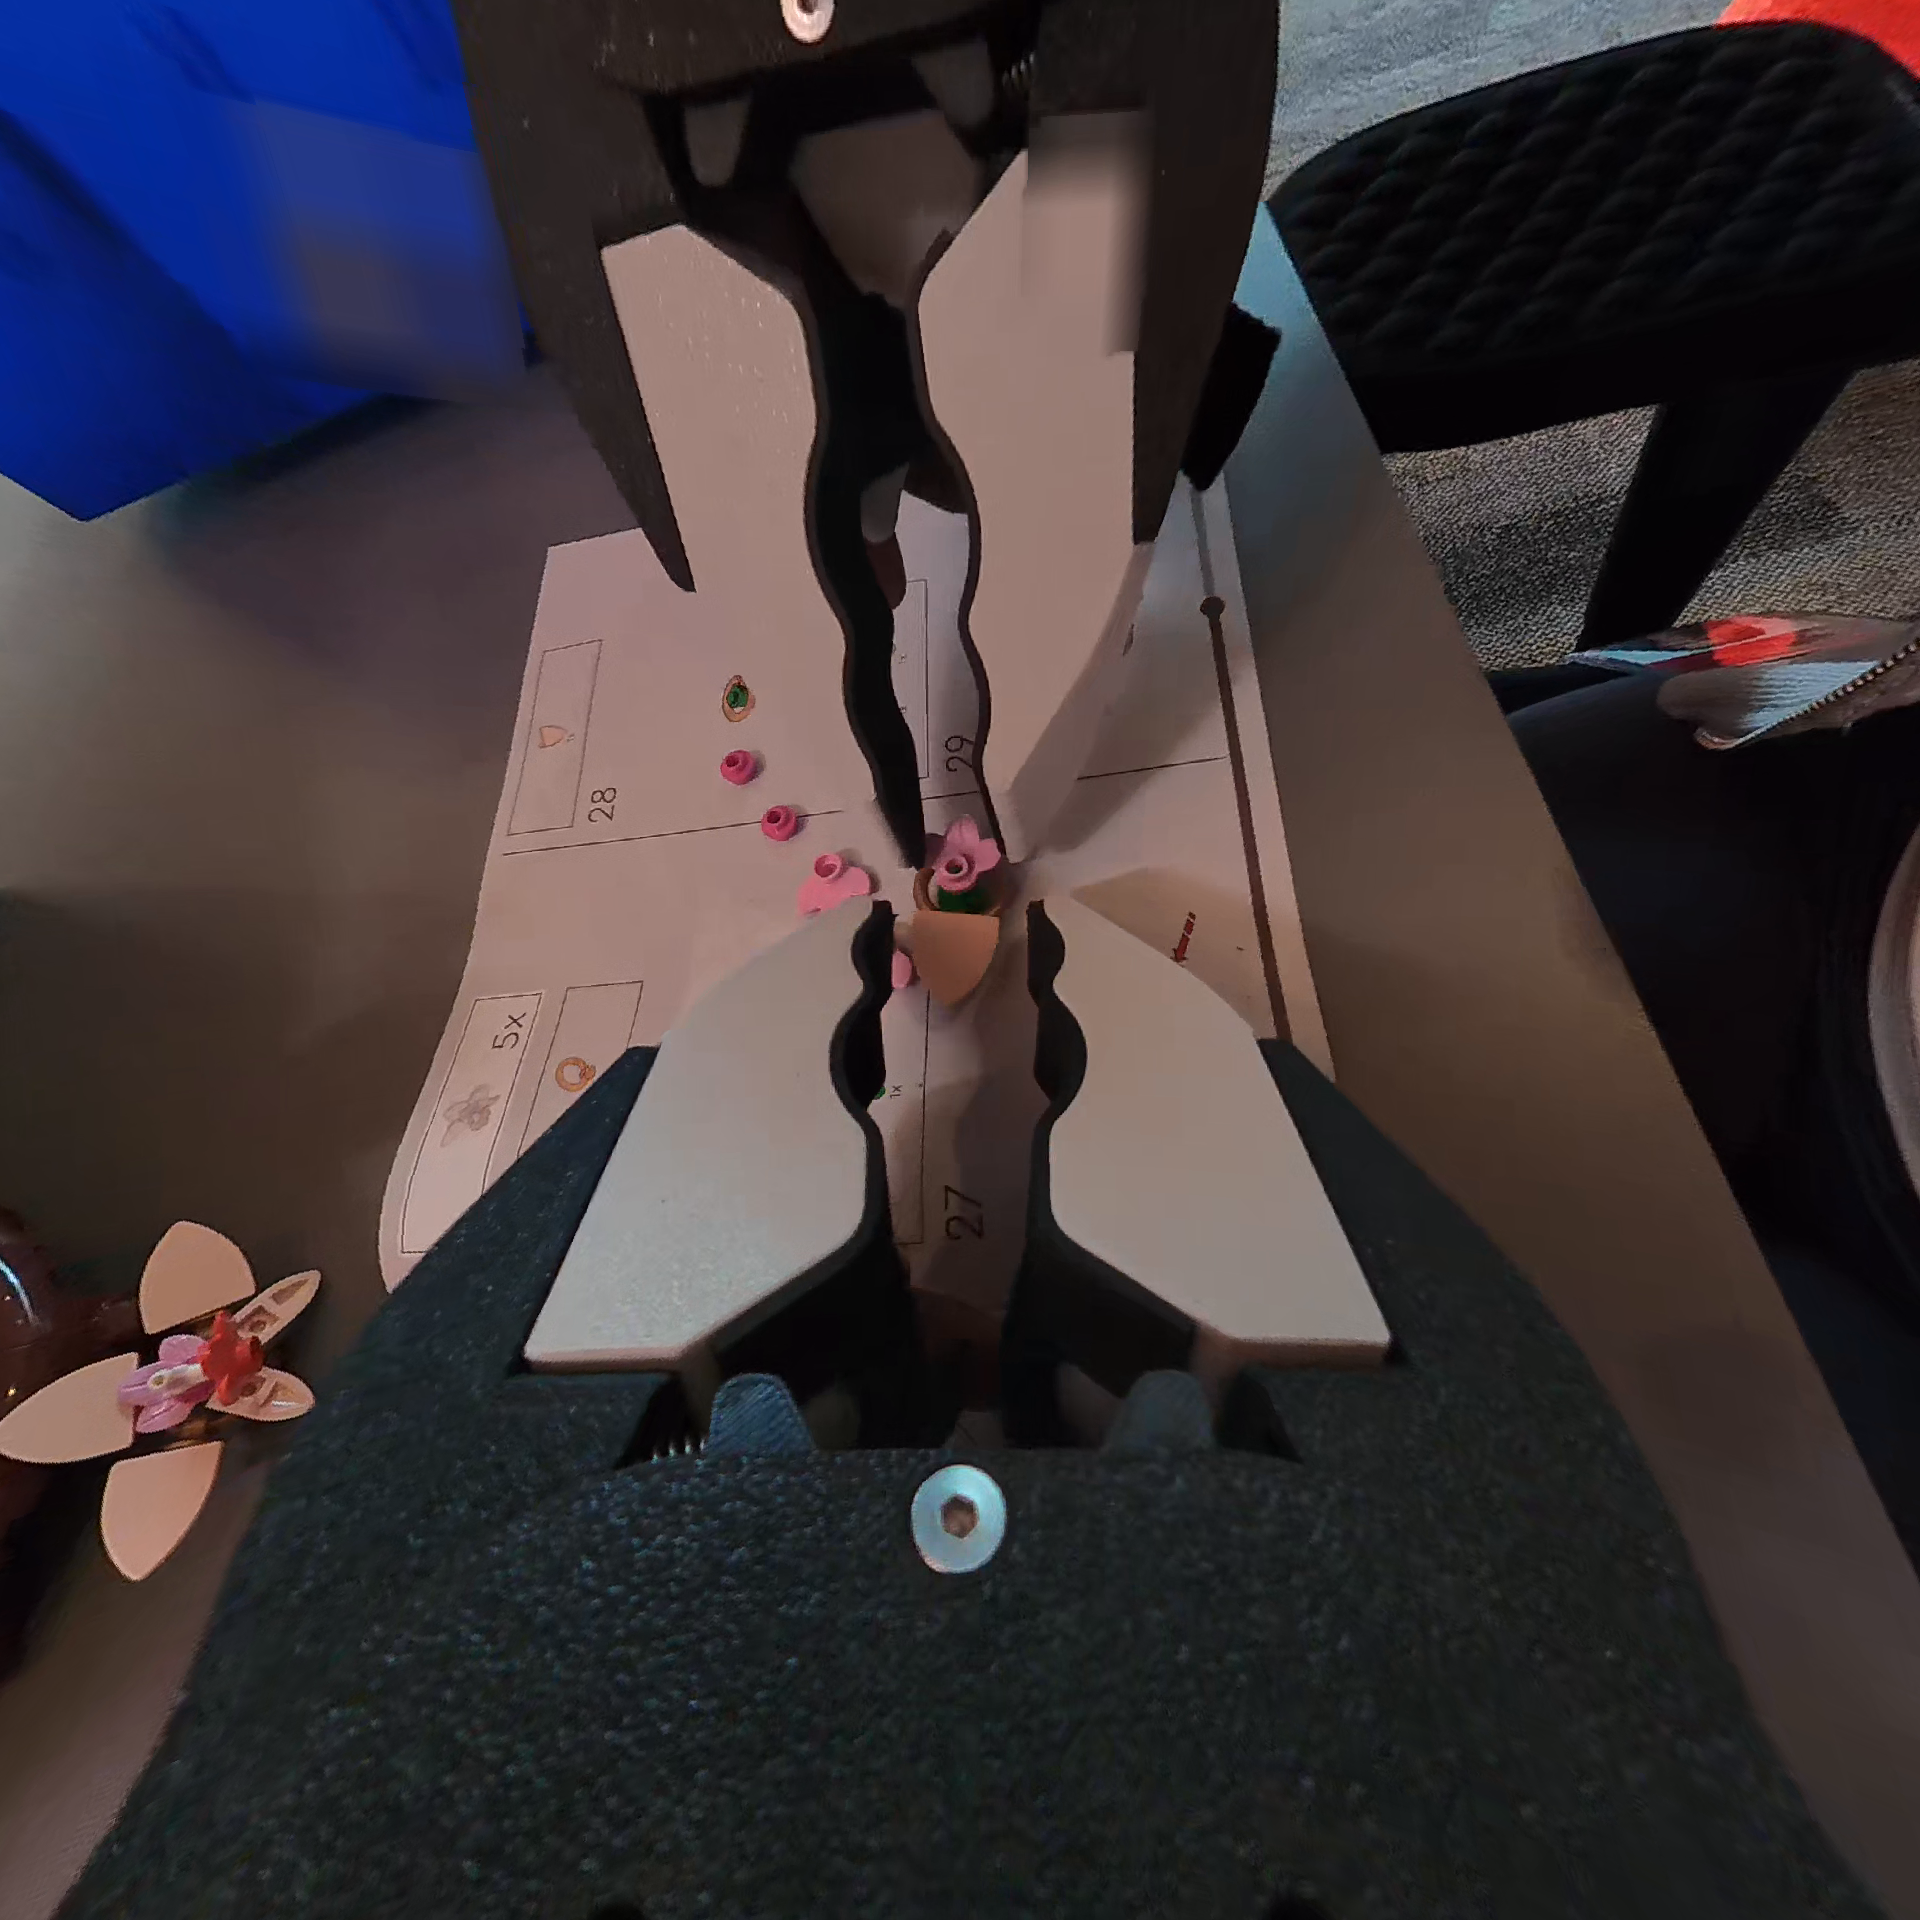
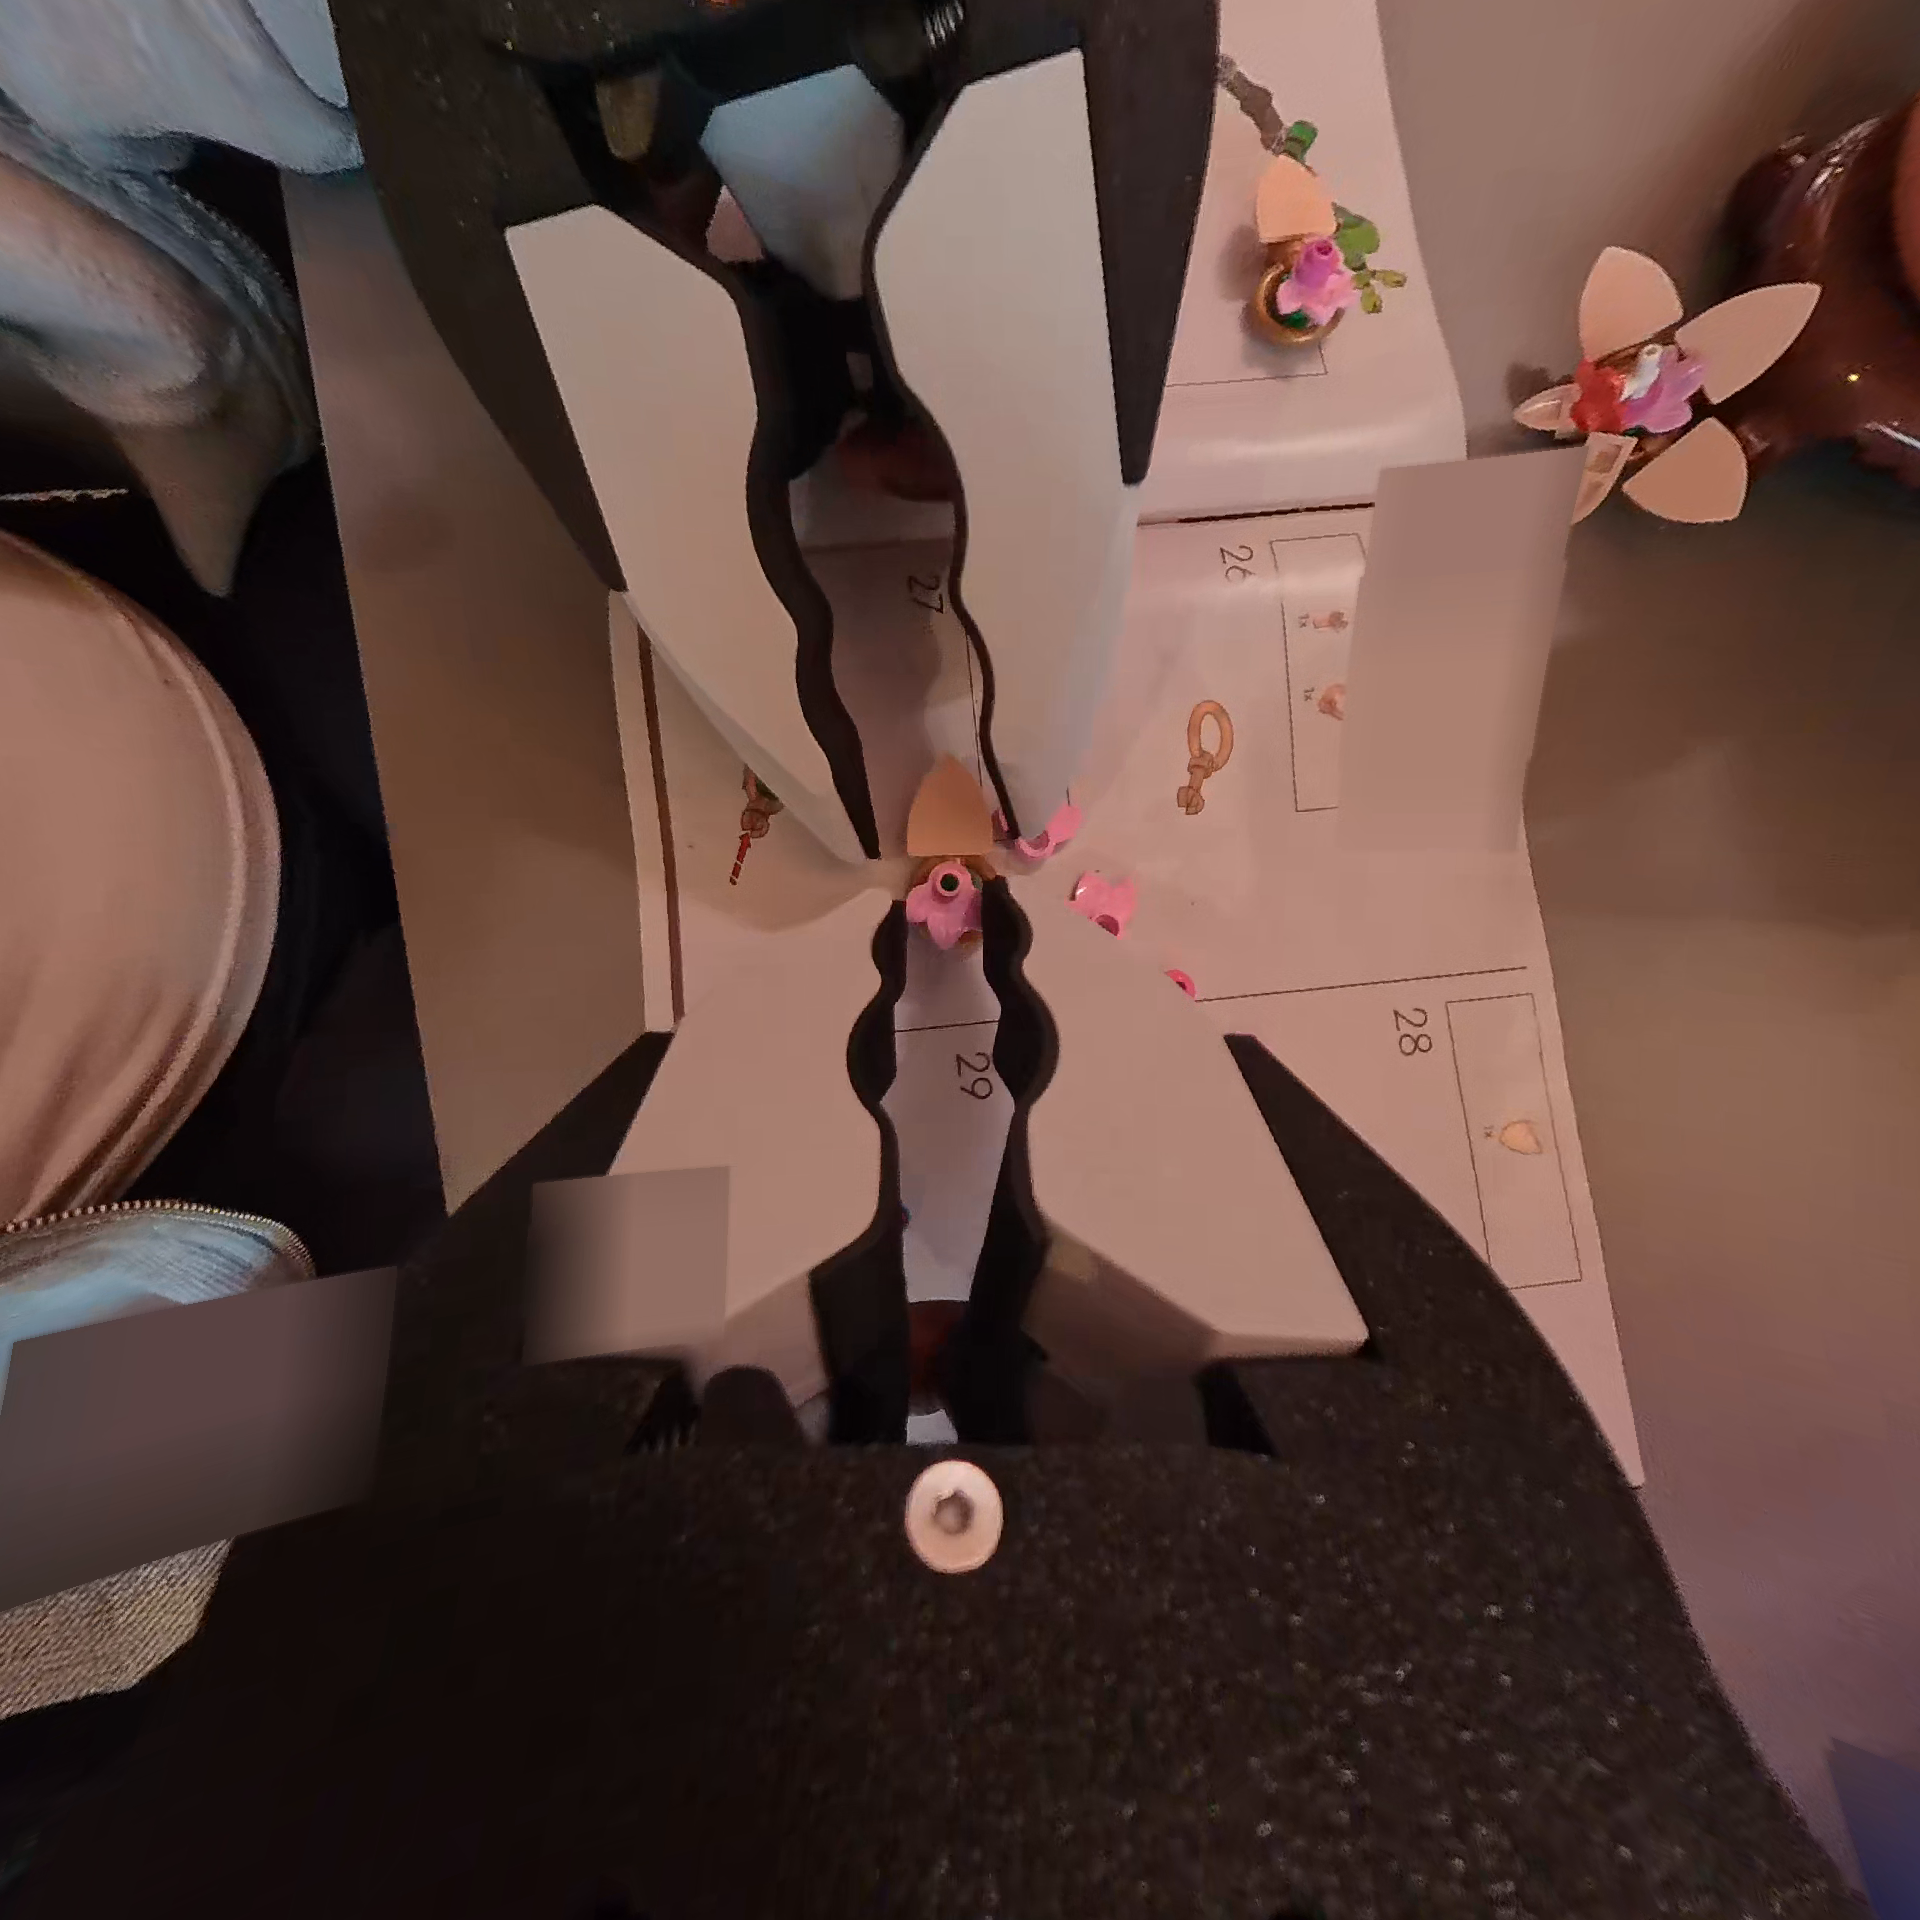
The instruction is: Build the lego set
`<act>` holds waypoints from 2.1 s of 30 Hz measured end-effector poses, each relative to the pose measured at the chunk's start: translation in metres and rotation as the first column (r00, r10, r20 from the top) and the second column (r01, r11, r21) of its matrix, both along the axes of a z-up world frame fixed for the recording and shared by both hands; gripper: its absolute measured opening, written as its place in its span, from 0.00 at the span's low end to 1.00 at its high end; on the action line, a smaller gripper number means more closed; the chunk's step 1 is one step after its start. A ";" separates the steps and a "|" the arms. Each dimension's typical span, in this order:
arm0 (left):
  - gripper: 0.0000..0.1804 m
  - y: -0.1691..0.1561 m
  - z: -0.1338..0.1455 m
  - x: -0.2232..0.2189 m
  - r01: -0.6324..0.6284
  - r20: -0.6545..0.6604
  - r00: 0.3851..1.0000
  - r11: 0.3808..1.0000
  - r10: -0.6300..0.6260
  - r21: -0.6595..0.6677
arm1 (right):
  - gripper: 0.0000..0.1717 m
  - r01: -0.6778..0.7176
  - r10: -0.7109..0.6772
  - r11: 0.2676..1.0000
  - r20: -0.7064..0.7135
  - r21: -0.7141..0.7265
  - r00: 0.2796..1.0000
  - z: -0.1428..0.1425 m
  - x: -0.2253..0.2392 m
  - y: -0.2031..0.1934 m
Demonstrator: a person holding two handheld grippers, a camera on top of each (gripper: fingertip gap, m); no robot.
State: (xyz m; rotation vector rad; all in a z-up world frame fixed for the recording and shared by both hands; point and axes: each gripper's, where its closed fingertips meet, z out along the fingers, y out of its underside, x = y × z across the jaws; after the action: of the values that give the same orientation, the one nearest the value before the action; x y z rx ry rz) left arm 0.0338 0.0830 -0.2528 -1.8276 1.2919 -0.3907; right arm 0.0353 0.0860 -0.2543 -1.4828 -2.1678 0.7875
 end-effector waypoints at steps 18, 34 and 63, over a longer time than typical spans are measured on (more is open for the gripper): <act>0.14 -0.002 -0.003 0.001 0.015 -0.019 1.000 1.000 -0.015 -0.012 | 0.02 -0.075 0.075 0.997 0.074 -0.001 0.994 -0.003 0.001 0.003; 0.15 -0.010 -0.007 -0.025 -0.011 -0.079 0.997 0.999 0.007 -0.046 | 0.08 0.184 -0.180 0.983 -0.114 0.024 0.977 0.002 -0.010 -0.013; 0.14 -0.026 -0.008 -0.001 0.011 -0.025 1.000 0.996 -0.013 -0.094 | 0.04 0.028 -0.031 0.991 -0.020 -0.127 0.999 -0.010 0.010 -0.013</act>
State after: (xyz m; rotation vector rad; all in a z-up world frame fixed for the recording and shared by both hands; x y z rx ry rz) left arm 0.0326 0.0571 -0.2605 -1.9097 1.3221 -0.4424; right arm 0.0450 0.0725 -0.2645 -1.5564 -2.1095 0.9429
